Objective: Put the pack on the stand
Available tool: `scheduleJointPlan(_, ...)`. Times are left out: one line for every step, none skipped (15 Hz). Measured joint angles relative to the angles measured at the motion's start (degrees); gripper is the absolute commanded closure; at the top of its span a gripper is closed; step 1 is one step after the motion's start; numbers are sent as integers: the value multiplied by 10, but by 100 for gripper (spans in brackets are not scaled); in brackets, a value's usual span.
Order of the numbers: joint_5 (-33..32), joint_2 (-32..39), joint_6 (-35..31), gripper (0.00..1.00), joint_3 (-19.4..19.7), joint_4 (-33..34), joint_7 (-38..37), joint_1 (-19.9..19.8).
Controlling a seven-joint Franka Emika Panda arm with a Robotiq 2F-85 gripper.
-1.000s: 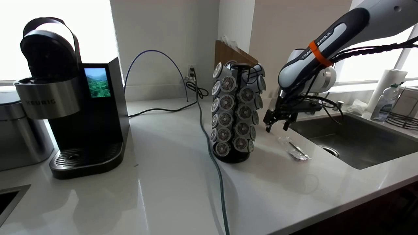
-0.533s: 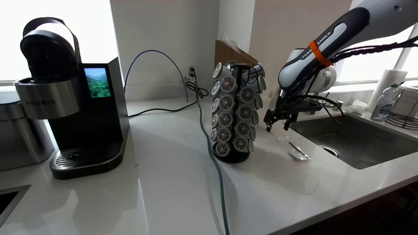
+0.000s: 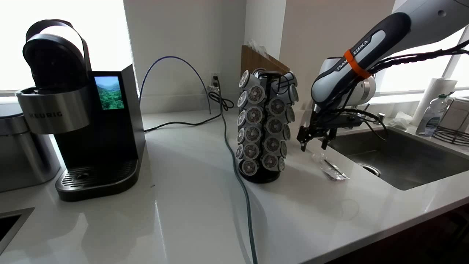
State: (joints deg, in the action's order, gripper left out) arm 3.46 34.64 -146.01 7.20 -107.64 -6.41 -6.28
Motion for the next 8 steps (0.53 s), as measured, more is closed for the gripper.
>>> scheduleJointPlan(0,4,5,0,2,2,-2,0)
scheduleJointPlan(0,8,10,0,4,6,-3,0)
scheduleJointPlan(0,14,14,0,7,10,-3,0)
scheduleJointPlan(0,18,14,0,9,13,-3,0)
scheduleJointPlan(-1,23,14,4,10,16,-3,0)
scheduleJointPlan(-1,28,14,5,12,20,-3,0)
scheduleJointPlan(-2,32,14,7,13,24,-3,0)
scheduleJointPlan(-2,36,14,7,14,28,-3,0)
